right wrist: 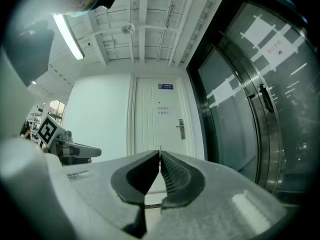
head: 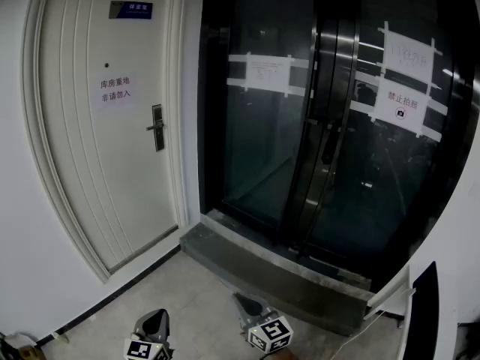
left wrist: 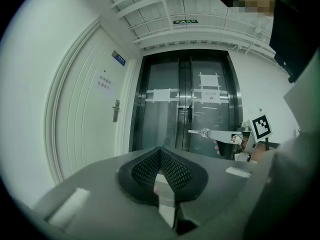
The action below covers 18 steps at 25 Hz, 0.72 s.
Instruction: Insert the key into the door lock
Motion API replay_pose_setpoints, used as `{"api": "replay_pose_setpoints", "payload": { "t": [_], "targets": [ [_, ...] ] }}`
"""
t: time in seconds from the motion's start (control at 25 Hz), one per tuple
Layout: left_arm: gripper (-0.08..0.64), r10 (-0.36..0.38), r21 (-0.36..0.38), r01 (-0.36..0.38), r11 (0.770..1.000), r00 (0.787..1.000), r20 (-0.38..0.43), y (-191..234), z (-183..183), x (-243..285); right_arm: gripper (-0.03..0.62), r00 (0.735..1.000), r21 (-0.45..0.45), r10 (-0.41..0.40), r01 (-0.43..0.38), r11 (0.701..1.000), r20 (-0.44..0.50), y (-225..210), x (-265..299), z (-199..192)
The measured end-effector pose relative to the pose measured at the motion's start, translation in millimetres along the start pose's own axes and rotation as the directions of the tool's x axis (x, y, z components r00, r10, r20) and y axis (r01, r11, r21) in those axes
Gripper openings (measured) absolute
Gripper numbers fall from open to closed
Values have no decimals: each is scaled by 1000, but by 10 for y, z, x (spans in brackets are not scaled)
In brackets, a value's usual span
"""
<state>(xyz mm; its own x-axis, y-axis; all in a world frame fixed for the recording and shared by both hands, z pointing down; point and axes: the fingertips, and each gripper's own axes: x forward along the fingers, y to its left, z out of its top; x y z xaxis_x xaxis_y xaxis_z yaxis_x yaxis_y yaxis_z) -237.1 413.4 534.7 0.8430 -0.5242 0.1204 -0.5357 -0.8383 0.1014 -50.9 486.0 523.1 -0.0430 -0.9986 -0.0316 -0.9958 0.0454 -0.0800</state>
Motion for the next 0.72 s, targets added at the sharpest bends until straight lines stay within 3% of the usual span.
{"api": "replay_pose_setpoints", "payload": {
  "t": [0.72],
  "targets": [
    [2,-43,-2,43,999,998,52,365,45,49,11,999,3,-52,52,999,7,131,231,-98]
  ]
}}
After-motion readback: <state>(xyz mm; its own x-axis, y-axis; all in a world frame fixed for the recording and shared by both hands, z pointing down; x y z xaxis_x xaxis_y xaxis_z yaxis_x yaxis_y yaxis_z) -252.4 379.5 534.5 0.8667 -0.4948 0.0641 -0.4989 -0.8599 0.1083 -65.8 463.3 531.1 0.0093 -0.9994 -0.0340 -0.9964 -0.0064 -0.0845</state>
